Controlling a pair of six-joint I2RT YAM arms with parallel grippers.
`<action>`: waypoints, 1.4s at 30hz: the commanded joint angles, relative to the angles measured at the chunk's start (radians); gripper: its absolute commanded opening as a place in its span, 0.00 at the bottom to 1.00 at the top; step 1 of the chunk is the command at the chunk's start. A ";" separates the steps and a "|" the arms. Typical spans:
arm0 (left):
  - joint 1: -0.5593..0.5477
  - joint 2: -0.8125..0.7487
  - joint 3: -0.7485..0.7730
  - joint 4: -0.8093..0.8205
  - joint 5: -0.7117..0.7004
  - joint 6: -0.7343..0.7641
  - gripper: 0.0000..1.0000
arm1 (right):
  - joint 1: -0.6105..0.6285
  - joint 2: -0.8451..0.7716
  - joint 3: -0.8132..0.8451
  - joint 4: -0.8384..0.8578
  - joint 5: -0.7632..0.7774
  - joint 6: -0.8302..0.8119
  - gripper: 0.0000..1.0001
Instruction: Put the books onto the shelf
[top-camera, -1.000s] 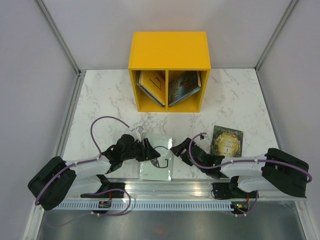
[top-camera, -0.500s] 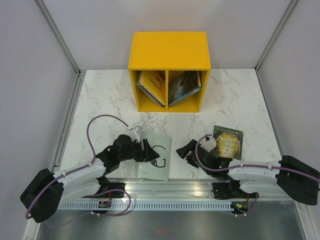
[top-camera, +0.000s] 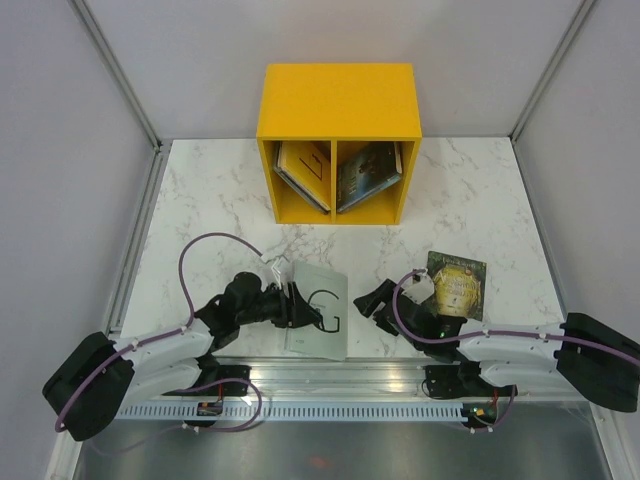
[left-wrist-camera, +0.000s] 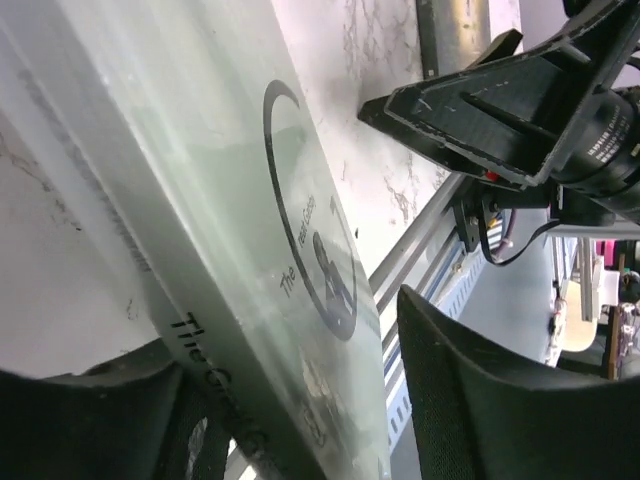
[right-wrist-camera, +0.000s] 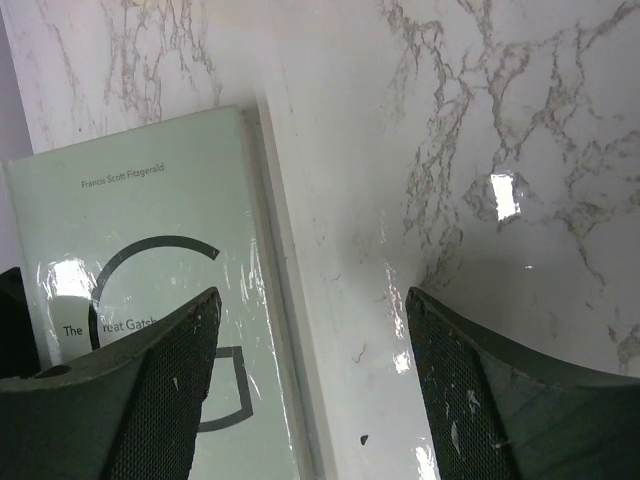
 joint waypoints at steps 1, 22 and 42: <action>-0.004 -0.022 0.005 0.030 0.031 0.034 0.64 | 0.003 0.004 -0.045 -0.126 0.003 -0.021 0.80; -0.004 -0.241 0.259 -0.355 -0.461 0.195 0.02 | 0.003 -0.094 -0.053 -0.184 0.029 -0.021 0.79; -0.006 -0.154 0.445 -0.007 -0.756 0.251 0.02 | 0.003 -0.204 -0.083 -0.276 0.064 -0.008 0.80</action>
